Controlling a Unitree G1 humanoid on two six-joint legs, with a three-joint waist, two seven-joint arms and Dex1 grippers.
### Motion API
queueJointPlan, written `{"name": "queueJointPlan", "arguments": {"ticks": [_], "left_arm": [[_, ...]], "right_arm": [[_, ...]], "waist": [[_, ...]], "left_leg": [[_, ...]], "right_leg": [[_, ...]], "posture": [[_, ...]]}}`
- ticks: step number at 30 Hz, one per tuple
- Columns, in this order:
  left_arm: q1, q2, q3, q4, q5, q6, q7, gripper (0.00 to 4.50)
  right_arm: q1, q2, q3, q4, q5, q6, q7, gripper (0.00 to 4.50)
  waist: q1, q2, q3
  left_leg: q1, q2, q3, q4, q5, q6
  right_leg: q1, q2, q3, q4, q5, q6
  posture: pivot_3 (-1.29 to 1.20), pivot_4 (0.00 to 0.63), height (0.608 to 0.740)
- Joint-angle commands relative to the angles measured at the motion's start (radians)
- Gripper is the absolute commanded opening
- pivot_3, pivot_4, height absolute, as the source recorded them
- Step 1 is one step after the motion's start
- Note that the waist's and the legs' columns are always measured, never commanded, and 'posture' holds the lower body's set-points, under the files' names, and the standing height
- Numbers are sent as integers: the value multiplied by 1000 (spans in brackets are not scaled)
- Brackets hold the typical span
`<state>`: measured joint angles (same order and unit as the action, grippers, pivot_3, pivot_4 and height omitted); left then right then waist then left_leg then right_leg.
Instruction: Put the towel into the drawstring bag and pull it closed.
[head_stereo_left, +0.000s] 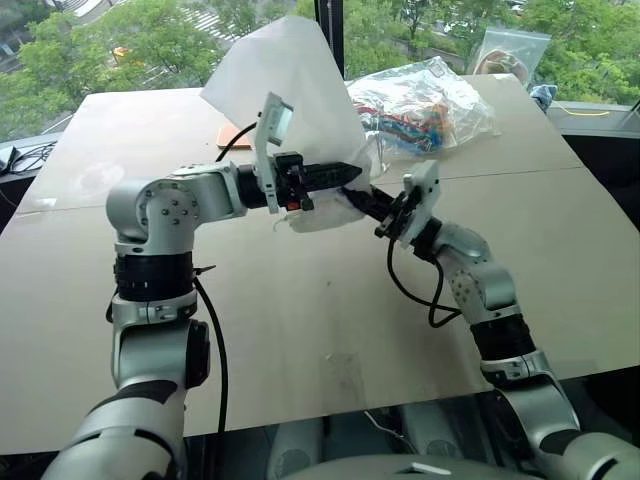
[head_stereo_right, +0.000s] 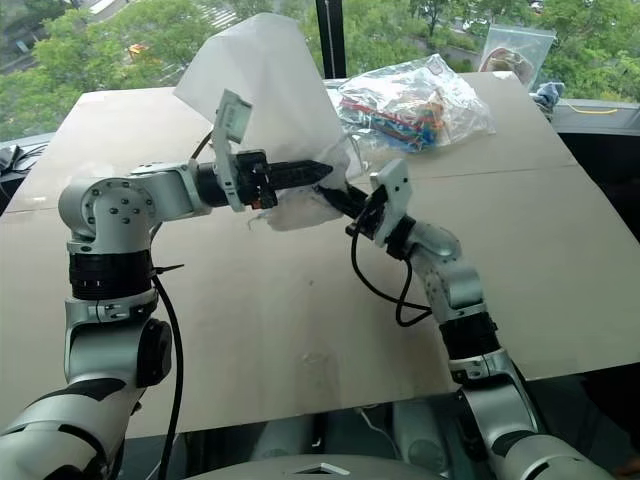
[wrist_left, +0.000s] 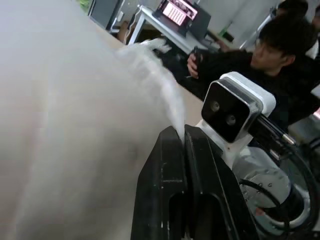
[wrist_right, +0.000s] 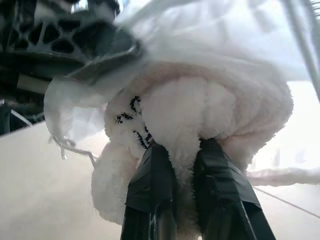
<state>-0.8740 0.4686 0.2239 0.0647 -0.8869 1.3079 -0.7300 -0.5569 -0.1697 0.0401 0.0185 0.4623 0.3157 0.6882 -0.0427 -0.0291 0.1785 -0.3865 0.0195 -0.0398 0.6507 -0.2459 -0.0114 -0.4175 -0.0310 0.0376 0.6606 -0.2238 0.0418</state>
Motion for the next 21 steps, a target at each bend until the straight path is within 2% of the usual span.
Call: {"name": "queueJointPlan", "arguments": {"ticks": [1,3,6,8,10,12,15,18,21], "left_arm": [[5,-40,80,-9,-88,109,70,0],[10,-85,130,-20,-145,185,117,0],[34,-156,171,-43,-229,292,178,0],[56,-171,139,-33,-341,307,212,0],[61,-182,98,-7,-436,307,248,0],[55,-187,69,29,-493,307,282,0],[58,-169,35,50,-581,307,323,0],[79,-152,54,80,-662,302,391,0],[101,-135,63,103,-746,250,483,0]], "right_arm": [[32,-62,-79,-170,115,99,11,25],[64,-109,-103,-249,160,166,3,25],[110,-175,-69,-311,142,234,-4,25],[91,-120,-11,-238,99,199,-16,25],[25,-4,20,-111,99,154,-15,25],[-64,116,9,53,100,100,-22,25],[-157,214,-32,230,95,41,-23,25],[-185,304,-146,205,289,106,2,25],[-127,299,-150,117,331,168,1,25]], "waist": [[1,0,0],[3,0,0],[1,0,0],[-8,0,0],[-15,0,0],[-26,0,0],[-23,2,1],[-13,2,1],[2,2,1]], "left_leg": [[-1,0,0,0,0,0],[-1,-1,-1,0,0,0],[-5,-2,-3,0,0,0],[-5,-2,-3,1,0,0],[-4,-2,-3,0,0,0],[-3,0,-3,0,0,0],[-1,0,-2,0,0,0],[-2,-1,-2,1,0,0],[-7,-2,-8,1,0,-1]], "right_leg": [[0,0,-1,0,0,0],[-1,-1,-1,0,0,0],[-3,-2,-3,0,0,0],[-3,-2,-3,0,0,0],[-3,-1,-2,2,0,0],[-4,1,-2,2,0,0],[-3,2,0,3,0,0],[-3,0,-1,2,1,0],[-5,-4,-4,0,0,0]], "posture": [[0,150,740],[0,150,740],[0,150,740],[0,150,740],[0,150,740],[0,150,740],[0,150,740],[0,150,740],[0,150,740]]}}
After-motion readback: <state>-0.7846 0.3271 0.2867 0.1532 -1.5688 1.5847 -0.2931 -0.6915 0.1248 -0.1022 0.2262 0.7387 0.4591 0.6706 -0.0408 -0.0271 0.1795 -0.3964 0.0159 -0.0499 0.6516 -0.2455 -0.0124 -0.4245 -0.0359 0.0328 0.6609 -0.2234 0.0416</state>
